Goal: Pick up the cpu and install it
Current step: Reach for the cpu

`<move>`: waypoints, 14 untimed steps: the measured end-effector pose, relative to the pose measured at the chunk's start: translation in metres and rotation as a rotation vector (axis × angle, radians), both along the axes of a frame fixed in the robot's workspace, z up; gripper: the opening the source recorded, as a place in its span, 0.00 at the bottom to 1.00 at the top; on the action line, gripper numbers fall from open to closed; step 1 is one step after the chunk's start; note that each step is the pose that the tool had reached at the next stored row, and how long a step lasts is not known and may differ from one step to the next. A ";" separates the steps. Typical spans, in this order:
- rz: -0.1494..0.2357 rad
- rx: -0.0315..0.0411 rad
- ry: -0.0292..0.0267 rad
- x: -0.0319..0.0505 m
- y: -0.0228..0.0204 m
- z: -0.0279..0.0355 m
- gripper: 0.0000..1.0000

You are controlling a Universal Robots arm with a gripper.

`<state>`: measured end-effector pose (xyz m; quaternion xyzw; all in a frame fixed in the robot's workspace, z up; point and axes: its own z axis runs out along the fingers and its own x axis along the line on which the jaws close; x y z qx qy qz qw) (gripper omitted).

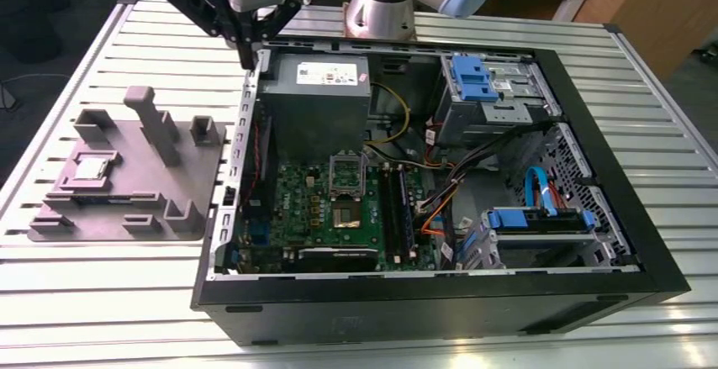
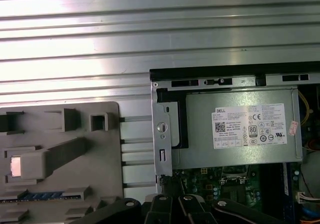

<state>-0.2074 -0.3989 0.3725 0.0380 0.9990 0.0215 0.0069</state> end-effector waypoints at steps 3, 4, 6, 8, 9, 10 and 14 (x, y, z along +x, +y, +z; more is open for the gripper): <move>0.000 0.0000 0.0004 -0.0005 0.0000 -0.0004 0.10; 0.000 0.0000 0.0005 -0.0006 0.0000 -0.0005 0.10; 0.000 0.0000 0.0008 -0.0008 0.0000 -0.0007 0.10; 0.000 0.0000 0.0010 -0.0011 0.0000 -0.0010 0.10; 0.000 0.0000 0.0011 -0.0012 0.0000 -0.0011 0.10; 0.000 0.0000 0.0012 -0.0014 0.0000 -0.0013 0.10; 0.000 0.0000 0.0015 -0.0020 0.0000 -0.0018 0.10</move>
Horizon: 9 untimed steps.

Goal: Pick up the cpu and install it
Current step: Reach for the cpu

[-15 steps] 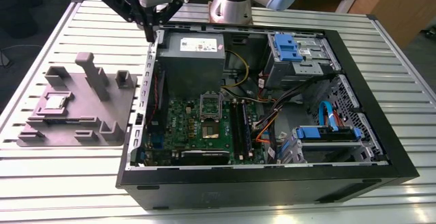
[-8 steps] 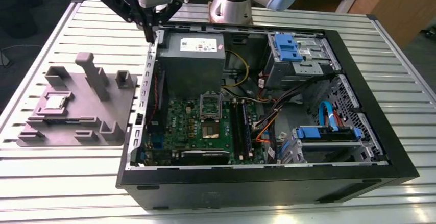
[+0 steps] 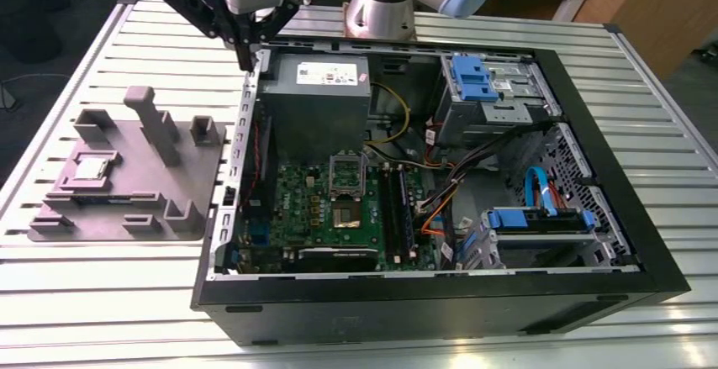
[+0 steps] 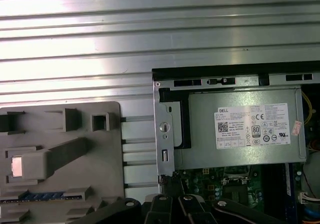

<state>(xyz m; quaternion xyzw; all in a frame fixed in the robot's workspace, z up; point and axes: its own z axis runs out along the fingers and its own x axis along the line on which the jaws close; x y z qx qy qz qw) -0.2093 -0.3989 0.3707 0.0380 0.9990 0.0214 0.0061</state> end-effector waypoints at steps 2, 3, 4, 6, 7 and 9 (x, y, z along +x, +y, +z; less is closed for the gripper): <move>0.000 0.0000 0.0001 -0.0003 0.0000 -0.0003 0.10; 0.000 0.0000 0.0002 -0.0004 0.0000 -0.0004 0.10; 0.000 0.0000 0.0002 -0.0006 0.0000 -0.0006 0.10; 0.000 0.0000 0.0003 -0.0011 0.0000 -0.0008 0.10; 0.000 0.0000 0.0004 -0.0013 0.0000 -0.0009 0.10; 0.000 0.0001 0.0004 -0.0019 0.0000 -0.0013 0.10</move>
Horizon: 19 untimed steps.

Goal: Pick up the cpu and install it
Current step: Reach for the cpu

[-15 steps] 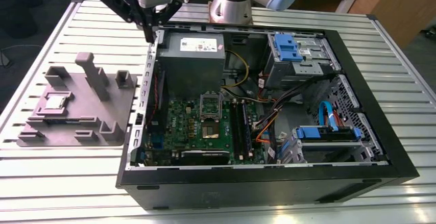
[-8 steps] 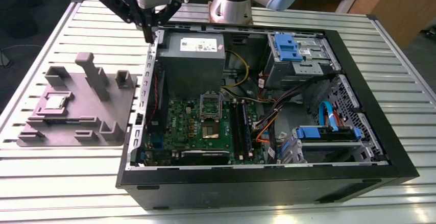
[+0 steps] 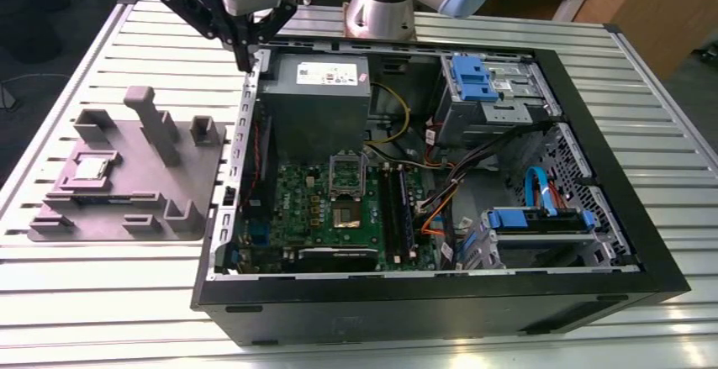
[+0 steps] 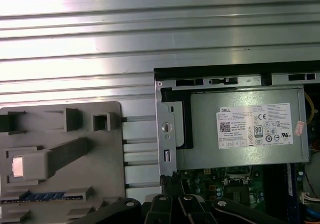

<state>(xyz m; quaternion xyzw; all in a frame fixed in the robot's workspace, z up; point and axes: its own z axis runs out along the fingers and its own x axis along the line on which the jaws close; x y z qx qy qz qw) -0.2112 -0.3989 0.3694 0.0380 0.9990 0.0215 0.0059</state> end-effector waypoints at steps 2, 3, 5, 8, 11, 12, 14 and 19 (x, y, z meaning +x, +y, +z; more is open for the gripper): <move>0.000 0.0000 0.0001 -0.0006 0.0000 -0.0003 0.10; 0.000 0.0000 0.0001 -0.0009 0.0000 -0.0004 0.10; 0.000 0.0000 0.0001 -0.0016 0.0000 -0.0007 0.10; 0.000 -0.0001 0.0002 -0.0024 0.0000 -0.0009 0.10; 0.000 -0.0001 0.0002 -0.0027 0.0000 -0.0009 0.10; 0.000 0.0000 0.0002 -0.0030 0.0000 -0.0010 0.10; 0.000 -0.0002 0.0004 -0.0036 0.0000 -0.0012 0.10; 0.000 -0.0001 0.0009 -0.0042 0.0000 -0.0022 0.10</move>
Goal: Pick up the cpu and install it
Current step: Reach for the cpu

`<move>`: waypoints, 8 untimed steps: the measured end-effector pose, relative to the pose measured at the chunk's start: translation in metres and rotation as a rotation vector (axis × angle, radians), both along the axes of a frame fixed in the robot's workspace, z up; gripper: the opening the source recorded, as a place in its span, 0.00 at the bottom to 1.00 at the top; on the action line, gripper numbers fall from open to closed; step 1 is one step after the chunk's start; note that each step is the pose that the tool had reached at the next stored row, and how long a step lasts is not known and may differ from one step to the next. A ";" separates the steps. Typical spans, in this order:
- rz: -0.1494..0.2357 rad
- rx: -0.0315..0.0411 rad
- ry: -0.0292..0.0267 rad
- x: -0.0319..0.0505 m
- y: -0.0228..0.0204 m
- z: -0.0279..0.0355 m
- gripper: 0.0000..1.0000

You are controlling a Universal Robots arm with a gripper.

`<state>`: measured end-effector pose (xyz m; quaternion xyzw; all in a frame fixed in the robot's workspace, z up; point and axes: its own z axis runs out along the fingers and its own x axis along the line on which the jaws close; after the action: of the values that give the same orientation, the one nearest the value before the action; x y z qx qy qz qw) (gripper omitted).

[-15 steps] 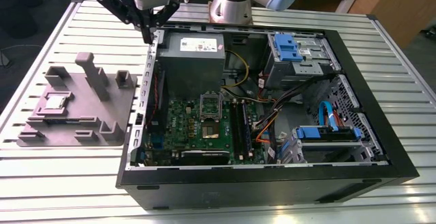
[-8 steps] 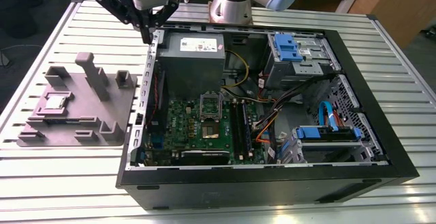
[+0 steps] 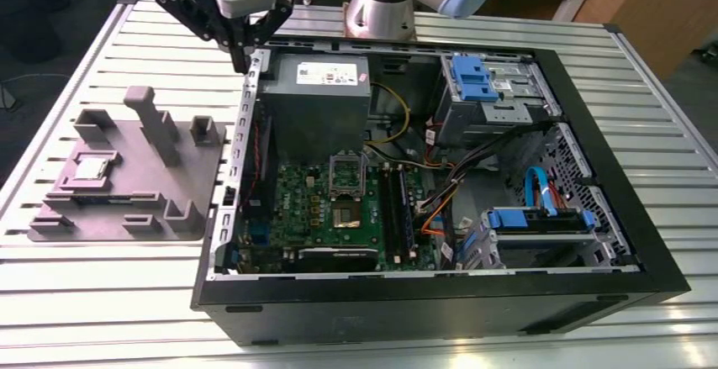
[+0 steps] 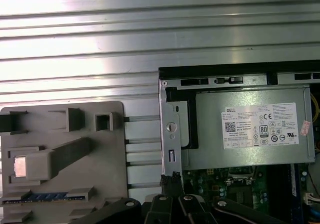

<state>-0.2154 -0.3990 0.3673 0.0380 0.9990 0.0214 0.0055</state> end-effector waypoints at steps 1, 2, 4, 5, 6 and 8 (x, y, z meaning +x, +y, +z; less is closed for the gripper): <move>0.000 0.0000 0.0001 -0.0001 0.0000 -0.0001 0.10; 0.000 0.0000 0.0002 -0.0002 0.0000 -0.0003 0.10; 0.000 0.0000 0.0003 -0.0005 0.0000 -0.0006 0.10; 0.000 0.0000 0.0005 -0.0006 0.0000 -0.0007 0.10; 0.000 0.0000 0.0006 -0.0007 0.0000 -0.0008 0.10; 0.000 0.0001 0.0010 -0.0008 0.0000 -0.0012 0.10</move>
<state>-0.2162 -0.3989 0.3661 0.0380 0.9990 0.0214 0.0049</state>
